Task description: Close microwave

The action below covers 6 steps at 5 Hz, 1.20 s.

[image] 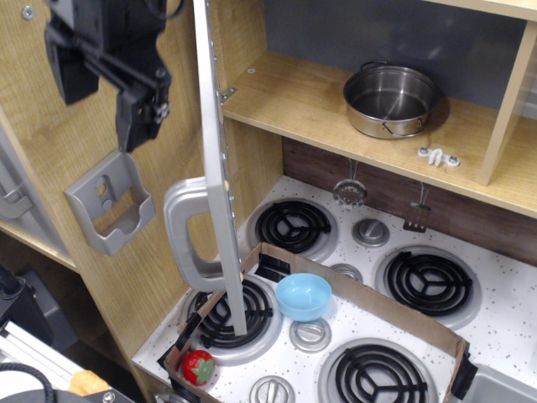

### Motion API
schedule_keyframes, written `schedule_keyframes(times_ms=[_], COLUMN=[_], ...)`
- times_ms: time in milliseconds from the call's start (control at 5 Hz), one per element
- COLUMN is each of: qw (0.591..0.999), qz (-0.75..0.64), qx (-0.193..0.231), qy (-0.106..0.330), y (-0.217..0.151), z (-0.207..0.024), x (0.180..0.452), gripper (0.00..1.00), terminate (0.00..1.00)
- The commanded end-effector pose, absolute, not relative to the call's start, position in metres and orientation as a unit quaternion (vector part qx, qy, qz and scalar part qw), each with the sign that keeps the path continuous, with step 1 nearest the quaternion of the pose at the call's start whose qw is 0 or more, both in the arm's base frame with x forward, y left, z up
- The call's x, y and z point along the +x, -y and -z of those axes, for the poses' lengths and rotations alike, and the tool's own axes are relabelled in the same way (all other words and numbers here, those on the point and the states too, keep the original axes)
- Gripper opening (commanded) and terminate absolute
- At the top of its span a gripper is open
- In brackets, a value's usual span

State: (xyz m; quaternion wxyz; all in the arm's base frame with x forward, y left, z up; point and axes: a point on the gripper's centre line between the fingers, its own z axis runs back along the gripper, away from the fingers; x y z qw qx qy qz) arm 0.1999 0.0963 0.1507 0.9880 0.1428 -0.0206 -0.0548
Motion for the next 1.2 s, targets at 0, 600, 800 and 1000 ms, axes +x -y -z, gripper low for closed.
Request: schedule_keyframes(times_ms=[0,600,800,1000], qw=[0.988,0.978,0.976,0.973], qz=[0.082,0.109,0.123,0.123], qx=[0.108,0.069,0.066,0.068], qy=[0.075,0.162,0.169,0.182], y=[-0.082,-0.015,0.005,0.022], z=[-0.119,-0.096,-0.1,-0.102], x=[0.231,0.29,0.312,0.331], gripper=[1.0,1.0,1.0,1.0], terminate=[0.0,0.0,0.0,0.0])
